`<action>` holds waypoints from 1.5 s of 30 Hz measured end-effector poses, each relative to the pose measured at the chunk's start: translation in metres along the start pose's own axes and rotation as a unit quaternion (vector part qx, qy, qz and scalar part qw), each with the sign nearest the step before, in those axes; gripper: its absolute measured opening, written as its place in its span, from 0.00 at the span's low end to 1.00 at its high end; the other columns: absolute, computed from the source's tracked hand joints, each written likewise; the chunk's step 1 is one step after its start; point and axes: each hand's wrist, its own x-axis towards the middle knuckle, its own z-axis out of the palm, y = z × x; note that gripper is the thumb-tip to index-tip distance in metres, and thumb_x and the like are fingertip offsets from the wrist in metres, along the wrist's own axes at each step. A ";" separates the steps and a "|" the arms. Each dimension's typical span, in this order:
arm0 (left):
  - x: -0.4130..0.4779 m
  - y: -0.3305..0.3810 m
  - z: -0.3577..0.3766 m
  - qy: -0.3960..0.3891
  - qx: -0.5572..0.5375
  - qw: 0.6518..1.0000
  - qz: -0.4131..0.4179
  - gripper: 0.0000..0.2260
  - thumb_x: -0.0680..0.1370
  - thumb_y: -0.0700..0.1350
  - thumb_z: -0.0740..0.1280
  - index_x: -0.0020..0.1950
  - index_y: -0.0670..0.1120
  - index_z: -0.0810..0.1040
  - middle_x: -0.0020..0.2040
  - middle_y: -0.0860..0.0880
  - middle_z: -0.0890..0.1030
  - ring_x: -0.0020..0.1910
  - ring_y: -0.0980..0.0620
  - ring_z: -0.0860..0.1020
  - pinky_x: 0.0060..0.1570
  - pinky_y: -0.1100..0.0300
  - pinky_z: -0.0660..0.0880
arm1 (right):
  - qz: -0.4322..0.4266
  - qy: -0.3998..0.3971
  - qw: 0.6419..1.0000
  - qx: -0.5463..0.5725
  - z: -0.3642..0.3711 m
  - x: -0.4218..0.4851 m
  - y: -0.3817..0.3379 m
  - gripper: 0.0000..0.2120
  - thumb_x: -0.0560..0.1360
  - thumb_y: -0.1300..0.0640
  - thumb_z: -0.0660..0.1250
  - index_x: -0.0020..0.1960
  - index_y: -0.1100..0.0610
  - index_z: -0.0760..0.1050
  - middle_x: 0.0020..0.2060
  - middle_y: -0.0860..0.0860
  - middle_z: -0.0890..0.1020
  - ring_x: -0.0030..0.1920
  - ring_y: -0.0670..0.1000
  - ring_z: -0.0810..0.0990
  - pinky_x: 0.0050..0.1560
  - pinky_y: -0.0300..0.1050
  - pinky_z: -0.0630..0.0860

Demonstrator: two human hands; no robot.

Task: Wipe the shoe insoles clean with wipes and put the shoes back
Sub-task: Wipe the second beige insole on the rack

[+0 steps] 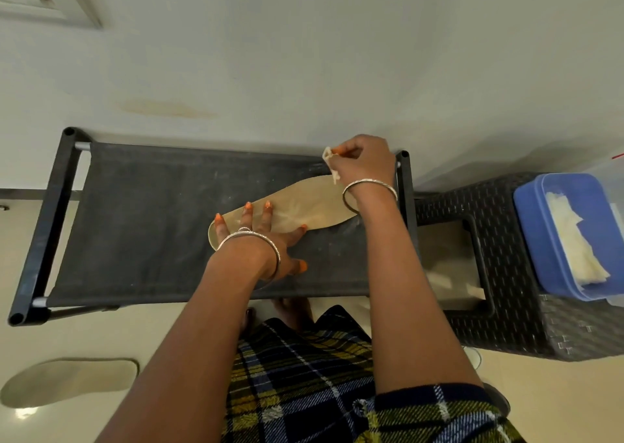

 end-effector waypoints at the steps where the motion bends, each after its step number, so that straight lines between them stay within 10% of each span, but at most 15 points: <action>1: 0.000 0.000 0.000 0.000 0.001 1.000 0.000 0.31 0.78 0.67 0.56 0.75 0.69 0.41 0.77 0.49 0.29 0.75 0.42 0.30 0.68 0.29 0.36 | 0.003 0.008 1.000 0.003 -0.003 0.001 0.001 0.05 0.69 0.55 0.77 0.37 0.52 0.81 0.34 0.45 0.83 0.41 0.48 0.84 0.52 0.50 0.82; 9: 0.001 0.000 0.000 -0.001 -0.002 1.000 -0.003 0.32 0.78 0.67 0.56 0.76 0.68 0.41 0.76 0.50 0.29 0.75 0.42 0.30 0.68 0.29 0.35 | -0.046 -0.069 0.973 -0.216 0.013 -0.007 0.000 0.03 0.70 0.61 0.75 0.44 0.57 0.83 0.42 0.52 0.85 0.43 0.52 0.83 0.48 0.48 0.82; 26: 0.001 0.003 0.001 -0.001 -0.011 1.000 -0.016 0.32 0.77 0.68 0.56 0.75 0.70 0.40 0.77 0.51 0.30 0.75 0.44 0.30 0.68 0.30 0.35 | -0.063 -0.191 0.961 -0.188 0.039 -0.022 -0.003 0.09 0.66 0.62 0.78 0.42 0.50 0.85 0.39 0.48 0.86 0.43 0.50 0.84 0.54 0.48 0.81; 33: 0.000 0.000 0.000 -0.001 -0.007 1.000 -0.003 0.32 0.78 0.67 0.56 0.75 0.69 0.40 0.77 0.50 0.29 0.75 0.42 0.30 0.68 0.29 0.35 | 0.033 0.001 0.983 -0.183 0.018 -0.007 0.017 0.07 0.69 0.61 0.74 0.45 0.51 0.81 0.47 0.51 0.83 0.48 0.54 0.82 0.43 0.42 0.74; 40: 0.000 0.002 0.000 0.000 -0.006 1.000 -0.013 0.32 0.77 0.68 0.56 0.75 0.69 0.41 0.77 0.51 0.30 0.75 0.43 0.31 0.68 0.29 0.36 | -0.069 -0.168 0.960 -0.214 0.038 -0.022 -0.001 0.07 0.68 0.62 0.76 0.41 0.51 0.85 0.41 0.48 0.86 0.44 0.49 0.83 0.49 0.43 0.80; 45: 0.000 -0.002 0.000 -0.007 -0.006 1.000 -0.005 0.32 0.77 0.68 0.56 0.75 0.70 0.41 0.77 0.51 0.30 0.75 0.42 0.30 0.68 0.29 0.36 | -0.027 -0.118 0.966 -0.226 0.021 -0.010 0.009 0.07 0.67 0.61 0.76 0.39 0.49 0.84 0.42 0.47 0.86 0.45 0.51 0.83 0.49 0.40 0.77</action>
